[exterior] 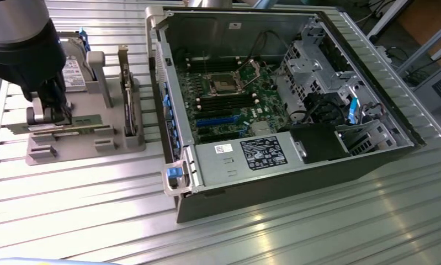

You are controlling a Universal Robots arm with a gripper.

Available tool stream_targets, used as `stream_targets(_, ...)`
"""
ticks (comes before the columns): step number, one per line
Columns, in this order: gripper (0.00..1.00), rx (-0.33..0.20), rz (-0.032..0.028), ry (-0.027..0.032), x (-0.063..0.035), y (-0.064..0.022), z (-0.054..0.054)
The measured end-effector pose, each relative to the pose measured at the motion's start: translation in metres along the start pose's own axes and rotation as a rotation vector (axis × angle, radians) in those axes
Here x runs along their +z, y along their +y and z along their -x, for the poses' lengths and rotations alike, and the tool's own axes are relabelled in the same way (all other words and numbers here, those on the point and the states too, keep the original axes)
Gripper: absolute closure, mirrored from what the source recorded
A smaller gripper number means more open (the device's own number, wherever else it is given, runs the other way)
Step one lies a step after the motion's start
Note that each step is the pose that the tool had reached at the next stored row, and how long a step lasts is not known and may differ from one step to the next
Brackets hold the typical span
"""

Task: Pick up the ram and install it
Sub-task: 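Pick up the ram and move it above insertion slot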

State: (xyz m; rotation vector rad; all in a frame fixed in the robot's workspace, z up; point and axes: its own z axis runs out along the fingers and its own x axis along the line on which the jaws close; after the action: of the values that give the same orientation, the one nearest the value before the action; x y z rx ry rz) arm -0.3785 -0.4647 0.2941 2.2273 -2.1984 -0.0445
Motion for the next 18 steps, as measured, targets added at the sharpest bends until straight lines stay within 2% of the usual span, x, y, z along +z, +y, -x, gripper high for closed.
stream_targets(7,0.88,0.000,-0.0001,-0.0001,-0.0214,0.0006,0.000)
stream_targets(18,0.88,0.000,-0.0001,0.0000,-0.0410,0.0011,0.000)
